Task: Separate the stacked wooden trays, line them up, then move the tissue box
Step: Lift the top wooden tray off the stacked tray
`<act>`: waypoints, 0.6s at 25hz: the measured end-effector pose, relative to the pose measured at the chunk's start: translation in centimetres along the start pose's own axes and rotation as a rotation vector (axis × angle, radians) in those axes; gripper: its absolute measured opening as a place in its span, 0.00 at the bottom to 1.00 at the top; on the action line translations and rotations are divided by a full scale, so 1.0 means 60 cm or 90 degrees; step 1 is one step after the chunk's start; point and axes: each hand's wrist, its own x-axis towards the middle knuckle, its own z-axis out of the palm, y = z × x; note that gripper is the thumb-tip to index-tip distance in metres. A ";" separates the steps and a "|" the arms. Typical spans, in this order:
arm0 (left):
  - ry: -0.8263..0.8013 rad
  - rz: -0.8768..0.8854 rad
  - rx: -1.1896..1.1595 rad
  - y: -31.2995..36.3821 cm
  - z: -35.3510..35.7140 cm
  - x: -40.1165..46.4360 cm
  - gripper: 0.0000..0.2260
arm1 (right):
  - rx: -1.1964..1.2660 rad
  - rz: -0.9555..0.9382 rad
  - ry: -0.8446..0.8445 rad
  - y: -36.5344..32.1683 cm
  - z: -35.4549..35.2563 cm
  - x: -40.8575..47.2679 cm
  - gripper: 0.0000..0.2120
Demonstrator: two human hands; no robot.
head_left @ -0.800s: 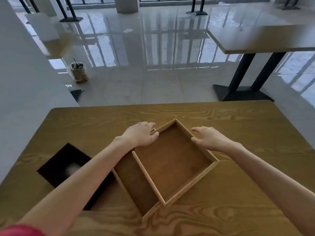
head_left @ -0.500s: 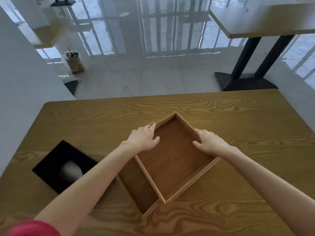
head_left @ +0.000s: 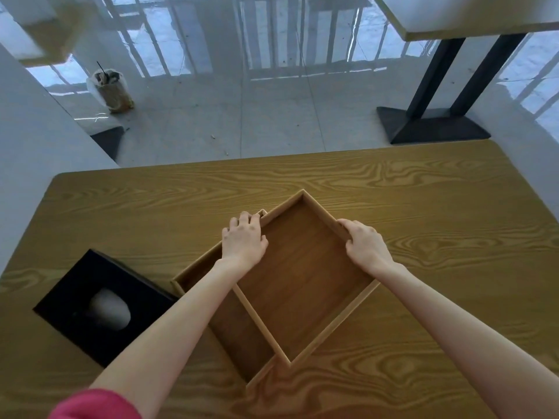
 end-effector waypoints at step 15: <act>0.083 -0.078 -0.084 -0.048 0.014 -0.100 0.15 | -0.076 -0.075 0.060 0.000 0.057 -0.032 0.28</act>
